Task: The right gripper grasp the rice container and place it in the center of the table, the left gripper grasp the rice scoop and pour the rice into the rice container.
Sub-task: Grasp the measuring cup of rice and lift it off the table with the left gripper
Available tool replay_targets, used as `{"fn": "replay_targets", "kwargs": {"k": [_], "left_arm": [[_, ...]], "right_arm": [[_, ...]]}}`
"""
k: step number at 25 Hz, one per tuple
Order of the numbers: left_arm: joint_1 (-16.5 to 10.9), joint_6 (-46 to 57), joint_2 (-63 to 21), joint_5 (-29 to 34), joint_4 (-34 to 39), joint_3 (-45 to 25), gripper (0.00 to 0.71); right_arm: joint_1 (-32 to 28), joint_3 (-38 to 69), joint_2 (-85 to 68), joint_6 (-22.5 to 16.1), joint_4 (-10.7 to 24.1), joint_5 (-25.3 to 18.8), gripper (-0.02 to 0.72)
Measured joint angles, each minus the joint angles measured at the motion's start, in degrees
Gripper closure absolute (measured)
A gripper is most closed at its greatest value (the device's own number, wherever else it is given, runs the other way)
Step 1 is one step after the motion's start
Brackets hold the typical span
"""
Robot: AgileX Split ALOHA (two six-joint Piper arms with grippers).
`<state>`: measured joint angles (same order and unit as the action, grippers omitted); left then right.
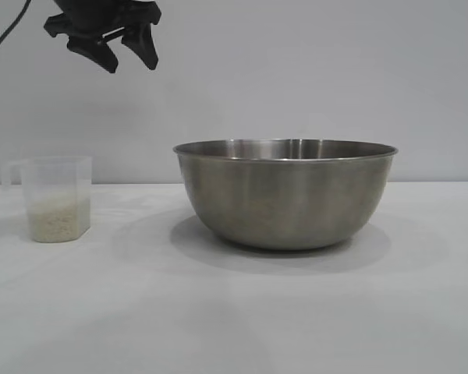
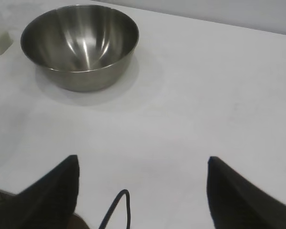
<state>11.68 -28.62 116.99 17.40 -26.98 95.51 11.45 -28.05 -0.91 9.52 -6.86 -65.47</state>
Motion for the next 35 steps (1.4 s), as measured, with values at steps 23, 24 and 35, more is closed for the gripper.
{"fn": "replay_targets", "kwargs": {"k": [23,24,35], "left_arm": [[0.0,2.7,-21.9,-36.6,4.8,-42.1,0.277],[0.0,5.9,-22.6,-38.1,6.6,-44.6,0.277],[0.0,28.3,-25.8,-61.8,24.4,-67.0,0.277]], "right_arm": [[0.0,0.0,0.0,-0.2,0.0,0.0,0.212],[0.0,0.0,0.0,-0.2,0.0,0.0,0.212],[0.0,0.0,0.0,-0.3,-0.1,0.0,0.212]]}}
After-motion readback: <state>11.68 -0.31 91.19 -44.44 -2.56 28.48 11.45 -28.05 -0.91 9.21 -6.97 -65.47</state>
